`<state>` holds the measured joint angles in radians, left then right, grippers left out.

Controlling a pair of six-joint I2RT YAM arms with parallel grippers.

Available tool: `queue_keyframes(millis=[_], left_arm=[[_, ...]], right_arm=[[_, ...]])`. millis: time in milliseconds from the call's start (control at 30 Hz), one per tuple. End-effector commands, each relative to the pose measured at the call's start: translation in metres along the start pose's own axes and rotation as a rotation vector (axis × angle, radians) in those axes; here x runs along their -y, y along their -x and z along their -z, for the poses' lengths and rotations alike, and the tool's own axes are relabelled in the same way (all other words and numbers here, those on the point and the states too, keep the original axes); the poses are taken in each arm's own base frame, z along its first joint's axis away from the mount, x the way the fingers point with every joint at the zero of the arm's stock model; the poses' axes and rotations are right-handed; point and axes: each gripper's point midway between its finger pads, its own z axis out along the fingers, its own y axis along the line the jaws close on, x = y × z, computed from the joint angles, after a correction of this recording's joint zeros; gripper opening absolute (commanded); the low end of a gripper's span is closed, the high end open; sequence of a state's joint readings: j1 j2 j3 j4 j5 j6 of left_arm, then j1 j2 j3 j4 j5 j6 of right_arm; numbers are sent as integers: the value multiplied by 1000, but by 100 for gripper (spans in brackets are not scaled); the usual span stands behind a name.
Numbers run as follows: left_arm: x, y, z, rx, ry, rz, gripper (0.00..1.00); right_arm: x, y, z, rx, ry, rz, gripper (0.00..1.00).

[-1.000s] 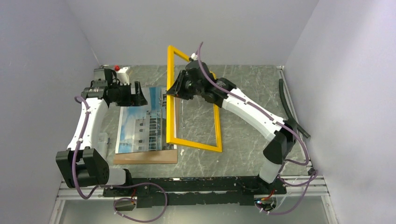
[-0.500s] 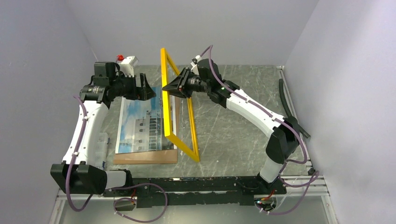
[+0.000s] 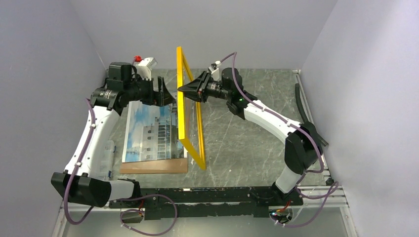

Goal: Put the photo into the frame

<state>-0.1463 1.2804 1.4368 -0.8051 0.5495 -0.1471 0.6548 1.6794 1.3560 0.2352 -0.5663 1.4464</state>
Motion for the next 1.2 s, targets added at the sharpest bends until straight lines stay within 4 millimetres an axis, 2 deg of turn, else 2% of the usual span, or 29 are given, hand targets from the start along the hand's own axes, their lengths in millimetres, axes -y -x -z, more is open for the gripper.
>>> queue_keyframes(millis=[0, 100, 200, 433, 567, 767, 967, 1167], left_arm=[[27, 30, 2, 72, -47, -42, 89], [41, 32, -4, 67, -67, -61, 89], [51, 32, -12, 55, -85, -74, 89], [64, 33, -34, 12, -106, -123, 89], [77, 32, -47, -6, -129, -158, 89], [87, 32, -67, -27, -145, -195, 89], [100, 37, -79, -31, -171, -224, 89], [98, 29, -92, -54, -162, -240, 89]], right_arm=[[-33, -6, 17, -21, 108, 25, 28], [-33, -3, 24, -15, 101, 33, 41], [-33, 2, 32, -2, 82, 48, 50], [-27, 15, 58, 27, -18, 94, 62], [-22, 30, 83, 52, -130, 176, 70], [-12, 42, 110, 50, -235, 235, 78], [-3, 46, 121, 34, -295, 261, 79], [-1, 54, 129, 36, -346, 301, 79]])
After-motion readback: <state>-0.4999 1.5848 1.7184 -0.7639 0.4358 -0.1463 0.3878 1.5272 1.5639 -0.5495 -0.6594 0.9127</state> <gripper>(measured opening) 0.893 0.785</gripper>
